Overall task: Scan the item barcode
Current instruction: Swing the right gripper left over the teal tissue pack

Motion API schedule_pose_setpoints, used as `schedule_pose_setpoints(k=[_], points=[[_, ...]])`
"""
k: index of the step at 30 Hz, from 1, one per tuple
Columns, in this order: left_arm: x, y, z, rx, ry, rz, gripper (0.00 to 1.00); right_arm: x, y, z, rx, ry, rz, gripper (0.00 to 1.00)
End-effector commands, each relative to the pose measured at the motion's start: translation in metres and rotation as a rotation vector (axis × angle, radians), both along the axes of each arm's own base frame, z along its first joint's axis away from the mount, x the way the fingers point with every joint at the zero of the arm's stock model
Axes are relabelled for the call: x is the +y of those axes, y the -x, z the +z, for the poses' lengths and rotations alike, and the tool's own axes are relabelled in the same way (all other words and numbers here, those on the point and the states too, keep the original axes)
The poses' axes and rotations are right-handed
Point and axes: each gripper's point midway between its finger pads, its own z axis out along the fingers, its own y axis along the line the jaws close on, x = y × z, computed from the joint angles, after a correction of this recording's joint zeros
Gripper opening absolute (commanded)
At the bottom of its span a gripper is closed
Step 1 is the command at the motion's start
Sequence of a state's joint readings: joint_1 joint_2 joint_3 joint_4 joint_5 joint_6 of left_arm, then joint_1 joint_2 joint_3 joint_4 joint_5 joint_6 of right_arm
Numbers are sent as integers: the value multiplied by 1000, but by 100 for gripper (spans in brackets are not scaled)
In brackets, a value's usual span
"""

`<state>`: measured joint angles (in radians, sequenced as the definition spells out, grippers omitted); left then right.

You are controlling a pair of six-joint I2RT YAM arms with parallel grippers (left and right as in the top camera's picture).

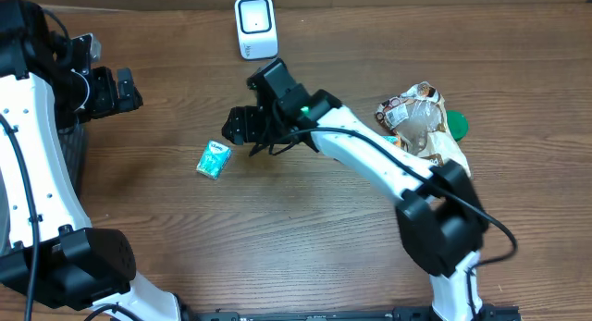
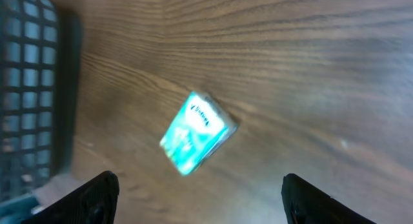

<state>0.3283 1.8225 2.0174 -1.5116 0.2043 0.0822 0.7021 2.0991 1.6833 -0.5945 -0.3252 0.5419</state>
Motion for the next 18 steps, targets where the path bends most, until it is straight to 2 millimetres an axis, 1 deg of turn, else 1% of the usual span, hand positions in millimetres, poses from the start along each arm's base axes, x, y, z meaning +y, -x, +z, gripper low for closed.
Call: schedule_pose_setpoints(k=[1,3,6,10,15,18], points=[[2,0,3,-11,-10,-10,100,24,-2,-8,-98,-30,172,79],[2,0,3,-11,-10,-10,100,36,2,-16,-130,-43,227,77],[2,0,3,-11,-10,-10,100,54,6,-28,-170,-58,273,72],[2,0,3,-11,-10,-10,100,70,13,-43,-195,-45,288,66],[2,0,3,-11,-10,-10,100,66,8,-71,-220,55,247,63],[2,0,3,-11,-10,-10,100,63,4,-75,-232,79,229,61]])
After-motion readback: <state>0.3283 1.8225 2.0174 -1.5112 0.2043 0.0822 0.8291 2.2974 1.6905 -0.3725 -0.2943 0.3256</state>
